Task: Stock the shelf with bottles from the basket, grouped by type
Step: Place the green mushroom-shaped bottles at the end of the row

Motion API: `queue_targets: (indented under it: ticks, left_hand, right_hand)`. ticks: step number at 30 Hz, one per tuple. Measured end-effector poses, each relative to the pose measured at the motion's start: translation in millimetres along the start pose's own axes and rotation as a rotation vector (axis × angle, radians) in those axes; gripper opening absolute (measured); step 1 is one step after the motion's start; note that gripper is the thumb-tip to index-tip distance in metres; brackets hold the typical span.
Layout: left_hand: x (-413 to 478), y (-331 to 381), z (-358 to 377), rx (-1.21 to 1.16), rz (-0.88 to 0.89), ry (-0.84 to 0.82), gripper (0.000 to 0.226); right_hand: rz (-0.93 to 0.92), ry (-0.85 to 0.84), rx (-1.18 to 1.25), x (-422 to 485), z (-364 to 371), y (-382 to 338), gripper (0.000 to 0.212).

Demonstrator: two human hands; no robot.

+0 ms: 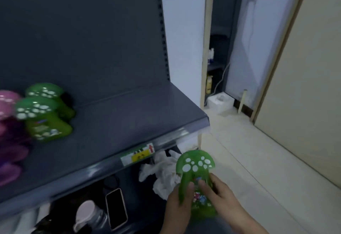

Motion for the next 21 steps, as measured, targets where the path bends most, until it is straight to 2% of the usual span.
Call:
queue_targets:
  ticks: [2,3,5,6,8,9,13,16,21]
  left_hand:
    - [-18,27,-21,-0.014,0.069,0.032,0.015]
    - [-26,39,-31,-0.055,0.104,0.059,0.021]
    - [-40,59,-55,-0.023,0.153,0.09,0.056]
    - [-44,63,-71,-0.005,0.172,0.118,0.058]
    - [-52,74,-104,-0.018,0.187,0.166,0.029]
    - [-55,81,-119,0.003,0.203,0.181,0.021]
    - [-63,99,-185,0.023,0.291,0.224,0.046]
    - [-66,111,-237,0.072,0.356,0.257,0.066]
    - [-68,129,-309,0.11,0.465,0.319,0.059]
  right_hand:
    - [-0.039,-0.042,-0.013,1,21,-27,0.024]
    - [-0.058,-0.068,-0.018,3,33,-41,0.021]
    - [-0.094,-0.094,-0.049,8,58,-65,0.019]
    - [-0.116,-0.104,-0.075,12,71,-74,0.019]
    - [-0.159,-0.117,-0.118,18,100,-92,0.017]
    - [-0.174,-0.127,-0.138,22,115,-99,0.017]
    - [-0.22,-0.192,-0.117,37,177,-129,0.017]
    - [-0.223,-0.257,-0.072,54,223,-142,0.034]
    - [-0.21,-0.342,-0.03,90,285,-154,0.029]
Point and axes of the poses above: each hand's wrist, its own x-axis towards the middle knuckle, its own z-axis out of the palm, y = z × x, the point moved 8 cm from there along x, towards the middle knuckle, and after that the axes turned 9 degrees about -y, right-handed, at the moved point
